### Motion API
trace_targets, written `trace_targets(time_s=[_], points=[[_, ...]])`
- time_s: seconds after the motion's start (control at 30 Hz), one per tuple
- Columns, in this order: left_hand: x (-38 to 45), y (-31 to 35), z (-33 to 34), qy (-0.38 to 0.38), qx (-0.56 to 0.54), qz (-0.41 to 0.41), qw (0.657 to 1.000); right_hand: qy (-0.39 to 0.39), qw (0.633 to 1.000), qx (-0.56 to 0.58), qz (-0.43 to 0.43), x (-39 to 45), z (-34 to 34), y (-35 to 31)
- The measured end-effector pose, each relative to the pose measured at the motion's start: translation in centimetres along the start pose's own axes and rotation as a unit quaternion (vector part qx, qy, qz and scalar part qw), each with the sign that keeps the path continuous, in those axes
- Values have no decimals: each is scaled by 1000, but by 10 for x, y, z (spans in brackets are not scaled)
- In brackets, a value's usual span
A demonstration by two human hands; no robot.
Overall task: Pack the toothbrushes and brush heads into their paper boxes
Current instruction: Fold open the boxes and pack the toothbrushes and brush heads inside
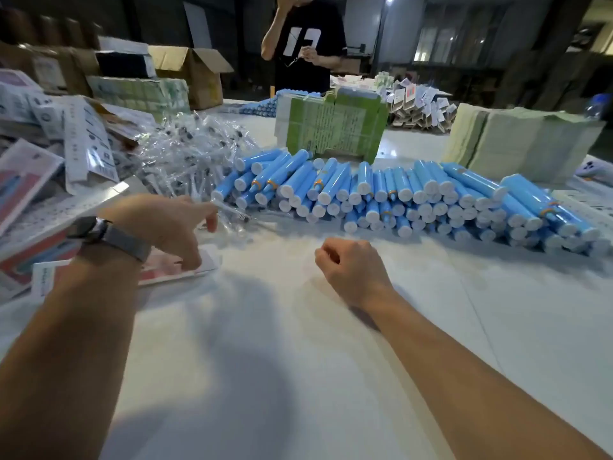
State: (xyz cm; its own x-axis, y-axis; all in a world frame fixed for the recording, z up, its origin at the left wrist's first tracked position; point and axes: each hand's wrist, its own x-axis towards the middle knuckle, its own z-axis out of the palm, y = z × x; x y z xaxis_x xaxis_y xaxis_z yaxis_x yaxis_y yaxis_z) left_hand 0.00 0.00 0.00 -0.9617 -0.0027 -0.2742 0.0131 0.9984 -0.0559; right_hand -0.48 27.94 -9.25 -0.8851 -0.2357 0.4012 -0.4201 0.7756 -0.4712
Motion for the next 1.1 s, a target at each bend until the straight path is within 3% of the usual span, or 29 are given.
trace_targets(time_s=[0.1, 0.17, 0.37, 0.53, 0.63, 0.67, 0.73, 0.8, 0.9, 0.93, 1.03, 1.1], points=[[-2, 0, 7, -39, -18, -50, 998, 9, 1000, 11, 4, 1, 0, 2], [3, 7, 14, -23, -11, -45, 999, 7, 1000, 25, 7, 1, 0, 3], [12, 23, 21, 51, -40, 28, 998, 16, 999, 45, 4, 1, 0, 6], [13, 38, 17, 145, -189, 129, 963, 16, 997, 70, 18, 1, -1, 5], [10, 63, 15, 201, -323, 210, 901, 47, 989, 136, 38, 0, -6, 5], [10, 75, 14, 208, -404, 231, 860, 63, 980, 182, 49, -1, -7, 4], [12, 100, 13, 189, -583, 254, 748, 109, 946, 296, 72, -3, -12, 4], [17, 130, 13, 189, -689, 239, 658, 144, 913, 373, 83, -5, -17, 2], [22, 166, 28, 234, -722, 187, 624, 156, 893, 415, 80, -8, -17, 0], [22, 173, 38, 217, -733, 182, 619, 158, 892, 415, 86, -9, -16, 0], [18, 189, 50, 42, -812, 158, 561, 154, 904, 383, 114, -9, -15, 6], [20, 190, 56, 1, -817, 186, 546, 163, 922, 336, 104, -8, -18, 11]])
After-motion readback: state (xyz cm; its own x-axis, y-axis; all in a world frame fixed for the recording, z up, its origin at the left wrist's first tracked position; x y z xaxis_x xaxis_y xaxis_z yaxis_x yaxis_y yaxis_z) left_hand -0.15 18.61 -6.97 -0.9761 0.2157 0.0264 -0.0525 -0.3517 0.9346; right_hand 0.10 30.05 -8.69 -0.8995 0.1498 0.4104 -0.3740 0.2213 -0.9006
